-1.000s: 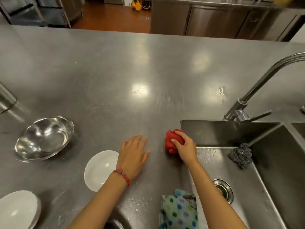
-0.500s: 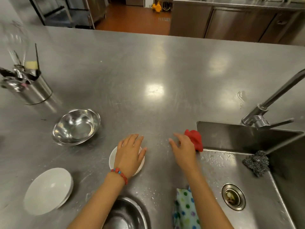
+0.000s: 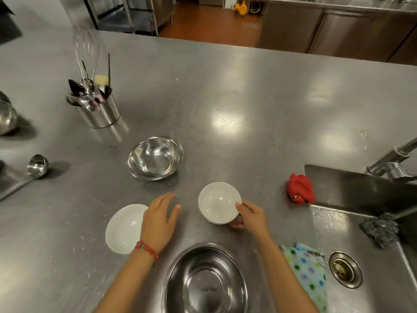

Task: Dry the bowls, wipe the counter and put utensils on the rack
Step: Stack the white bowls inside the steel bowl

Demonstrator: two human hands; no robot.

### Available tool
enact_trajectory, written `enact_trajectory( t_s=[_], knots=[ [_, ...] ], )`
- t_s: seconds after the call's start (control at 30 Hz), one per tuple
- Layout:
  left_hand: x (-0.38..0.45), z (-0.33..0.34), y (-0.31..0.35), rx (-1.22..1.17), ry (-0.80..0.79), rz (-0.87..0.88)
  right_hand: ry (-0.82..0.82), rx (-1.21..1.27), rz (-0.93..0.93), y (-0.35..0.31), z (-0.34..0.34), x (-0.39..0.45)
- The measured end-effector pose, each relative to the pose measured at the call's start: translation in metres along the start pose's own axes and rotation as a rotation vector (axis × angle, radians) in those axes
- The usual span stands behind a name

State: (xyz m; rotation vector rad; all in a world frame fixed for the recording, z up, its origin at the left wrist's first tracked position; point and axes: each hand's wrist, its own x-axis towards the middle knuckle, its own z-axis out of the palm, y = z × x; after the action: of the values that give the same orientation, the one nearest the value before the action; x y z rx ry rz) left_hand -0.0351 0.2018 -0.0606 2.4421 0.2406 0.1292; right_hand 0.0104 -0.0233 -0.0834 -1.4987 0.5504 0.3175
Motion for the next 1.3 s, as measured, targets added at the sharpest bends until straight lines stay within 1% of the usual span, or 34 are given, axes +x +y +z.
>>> enact_trajectory(
  t_s=[0.13, 0.27, 0.4, 0.47, 0.6, 0.7, 0.83, 0.93, 1.0, 1.1, 1.17, 1.3],
  knots=[
    [-0.007, -0.015, -0.019, -0.051, 0.037, -0.027, 0.033, 0.067, -0.003, 0.001, 0.004, -0.007],
    [-0.011, -0.027, -0.035, -0.126, 0.116, -0.034, 0.063, 0.136, -0.024, 0.001, 0.010, -0.018],
    [-0.016, -0.043, -0.059, -0.239, 0.177, -0.159, 0.081, 0.134, -0.052, -0.003, 0.015, -0.030],
    [-0.021, -0.051, -0.071, -0.304, 0.203, -0.232, 0.064, 0.140, -0.061, -0.007, 0.021, -0.036],
    [-0.027, -0.060, -0.088, -0.365, 0.232, -0.261, 0.018, 0.154, -0.080, -0.016, 0.038, -0.048],
    [-0.028, -0.063, -0.095, -0.498, 0.222, -0.343, -0.007, 0.173, -0.066, -0.018, 0.052, -0.053],
    [-0.030, -0.061, -0.107, -0.669, 0.140, -0.458, -0.022, 0.170, -0.057, -0.017, 0.065, -0.058],
    [-0.035, -0.061, -0.114, -0.939, 0.006, -0.612, -0.028, 0.178, -0.057, -0.014, 0.072, -0.061],
    [-0.035, -0.065, -0.120, -1.073, -0.080, -0.667, -0.023, 0.167, -0.053, -0.012, 0.075, -0.061],
    [-0.032, -0.071, -0.131, -1.153, -0.197, -0.677, -0.018, 0.146, -0.052, -0.011, 0.078, -0.061],
    [-0.031, -0.074, -0.136, -1.182, -0.247, -0.682, -0.024, 0.129, -0.057, -0.010, 0.080, -0.062],
    [-0.029, -0.074, -0.140, -1.190, -0.261, -0.679, -0.026, 0.115, -0.059, -0.007, 0.081, -0.066]
  ],
)
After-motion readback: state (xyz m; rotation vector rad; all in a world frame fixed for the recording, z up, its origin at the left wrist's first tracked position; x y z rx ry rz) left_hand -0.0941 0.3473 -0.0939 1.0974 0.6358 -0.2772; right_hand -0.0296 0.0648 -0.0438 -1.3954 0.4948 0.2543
